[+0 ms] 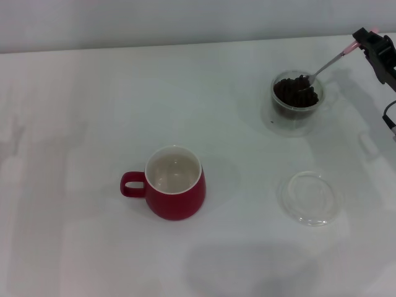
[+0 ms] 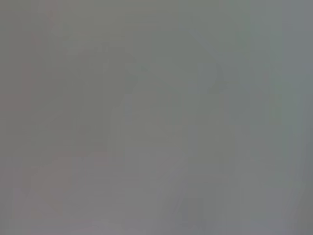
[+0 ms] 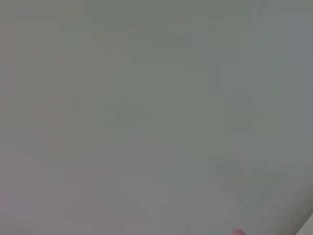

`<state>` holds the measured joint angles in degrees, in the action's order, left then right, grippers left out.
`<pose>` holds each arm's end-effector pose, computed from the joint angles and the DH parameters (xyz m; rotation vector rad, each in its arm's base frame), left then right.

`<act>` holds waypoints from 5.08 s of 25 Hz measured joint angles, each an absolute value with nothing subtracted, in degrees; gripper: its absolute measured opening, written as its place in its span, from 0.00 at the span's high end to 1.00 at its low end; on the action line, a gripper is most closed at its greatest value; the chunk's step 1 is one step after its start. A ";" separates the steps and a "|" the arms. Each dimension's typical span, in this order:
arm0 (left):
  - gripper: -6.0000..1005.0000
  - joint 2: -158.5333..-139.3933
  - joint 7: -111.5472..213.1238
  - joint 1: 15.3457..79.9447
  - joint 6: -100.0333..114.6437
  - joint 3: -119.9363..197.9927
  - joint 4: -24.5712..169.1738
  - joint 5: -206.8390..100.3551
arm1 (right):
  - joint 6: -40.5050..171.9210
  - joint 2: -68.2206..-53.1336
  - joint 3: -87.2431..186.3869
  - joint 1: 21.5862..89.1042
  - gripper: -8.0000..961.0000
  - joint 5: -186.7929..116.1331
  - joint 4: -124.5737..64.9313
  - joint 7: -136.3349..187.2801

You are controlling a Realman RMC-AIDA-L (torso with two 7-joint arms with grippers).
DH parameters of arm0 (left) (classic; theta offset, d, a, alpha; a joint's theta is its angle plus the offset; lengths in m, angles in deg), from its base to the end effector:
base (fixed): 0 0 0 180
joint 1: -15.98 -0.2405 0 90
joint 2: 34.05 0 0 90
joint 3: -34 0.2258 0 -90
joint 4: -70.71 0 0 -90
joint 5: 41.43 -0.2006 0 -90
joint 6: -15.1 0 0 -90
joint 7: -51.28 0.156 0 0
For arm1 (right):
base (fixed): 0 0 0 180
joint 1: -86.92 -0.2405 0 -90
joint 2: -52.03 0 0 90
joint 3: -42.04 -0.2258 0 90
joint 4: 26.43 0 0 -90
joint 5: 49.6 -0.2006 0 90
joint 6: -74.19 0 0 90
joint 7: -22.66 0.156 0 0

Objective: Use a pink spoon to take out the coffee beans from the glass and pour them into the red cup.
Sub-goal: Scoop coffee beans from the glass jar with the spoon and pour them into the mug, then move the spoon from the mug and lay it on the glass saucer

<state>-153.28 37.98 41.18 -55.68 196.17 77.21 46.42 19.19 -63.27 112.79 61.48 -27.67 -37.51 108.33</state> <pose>-0.3170 0.3155 0.0194 -1.4380 -0.6669 -0.7486 0.3261 0.3525 0.0426 -1.2484 1.5191 1.3147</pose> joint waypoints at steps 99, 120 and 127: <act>0.11 -153.09 37.85 46.24 -52.11 196.15 75.80 52.61 | -24.33 -56.71 138.40 71.08 0.69 -29.20 -30.76 100.99; 0.11 -153.05 37.83 45.70 -51.32 196.15 75.64 52.61 | -9.12 -52.69 139.77 65.94 0.67 -20.74 -29.29 100.77; 0.11 -152.96 37.84 46.14 -50.82 196.15 75.60 52.62 | -7.29 -53.24 139.75 65.46 0.67 -17.47 -29.18 100.17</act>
